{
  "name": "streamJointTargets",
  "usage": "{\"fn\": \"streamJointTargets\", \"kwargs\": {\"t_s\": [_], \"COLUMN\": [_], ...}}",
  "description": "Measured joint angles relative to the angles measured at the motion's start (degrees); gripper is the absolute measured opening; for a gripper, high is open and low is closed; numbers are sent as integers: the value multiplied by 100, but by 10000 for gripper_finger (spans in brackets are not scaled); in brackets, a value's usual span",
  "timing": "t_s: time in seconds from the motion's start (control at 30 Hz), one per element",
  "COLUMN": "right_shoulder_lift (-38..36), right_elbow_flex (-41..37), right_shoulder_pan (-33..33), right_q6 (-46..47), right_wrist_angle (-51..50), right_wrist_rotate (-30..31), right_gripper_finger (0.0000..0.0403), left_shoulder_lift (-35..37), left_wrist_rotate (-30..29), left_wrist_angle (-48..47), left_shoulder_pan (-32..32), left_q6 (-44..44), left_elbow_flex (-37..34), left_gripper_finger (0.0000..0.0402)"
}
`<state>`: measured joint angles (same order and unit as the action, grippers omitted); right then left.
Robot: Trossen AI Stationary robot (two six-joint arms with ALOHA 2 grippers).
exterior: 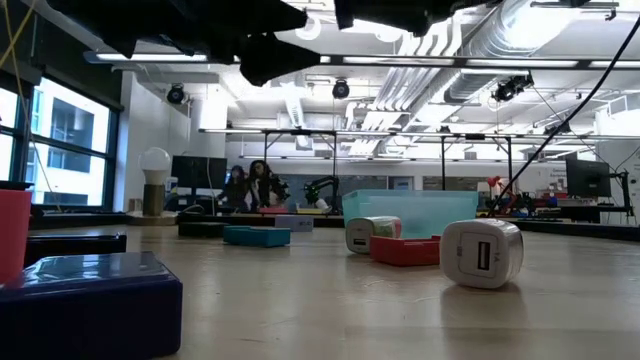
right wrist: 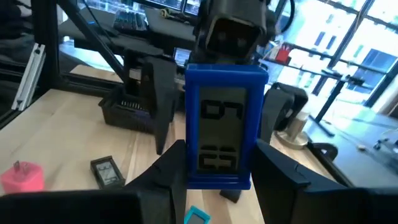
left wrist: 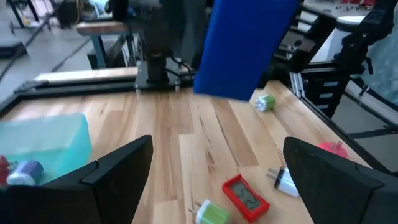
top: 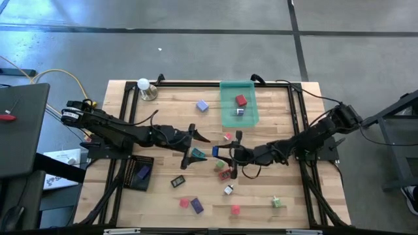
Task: Pick & Place Office items
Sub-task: Put the top blue digital timer into the black bin
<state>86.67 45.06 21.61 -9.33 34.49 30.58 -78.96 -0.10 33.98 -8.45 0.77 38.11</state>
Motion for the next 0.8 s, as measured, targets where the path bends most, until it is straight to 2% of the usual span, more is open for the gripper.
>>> {"fn": "streamJointTargets", "kwargs": {"t_s": [0.1,0.3,0.43,0.53,0.8], "right_shoulder_lift": [0,0,0,0,0], "right_elbow_flex": [0,0,0,0,0], "right_shoulder_pan": [-73,-77,-81,-153,-432], "right_q6": [39,58,55,55,54], "right_wrist_angle": [-83,-96,-91,-71,-35], "right_wrist_rotate": [-268,-362,-357,-368,-456], "right_gripper_finger": [127,127,127,127,127], "left_shoulder_lift": [0,0,0,0,0], "left_wrist_rotate": [-1,-6,-346,-632,-637], "left_wrist_angle": [209,494,705,879,1169], "left_shoulder_pan": [-19,-189,-338,-391,-336], "left_q6": [217,783,1145,1190,1199], "left_elbow_flex": [0,0,0,0,0], "left_gripper_finger": [353,353,353,353,353]}}
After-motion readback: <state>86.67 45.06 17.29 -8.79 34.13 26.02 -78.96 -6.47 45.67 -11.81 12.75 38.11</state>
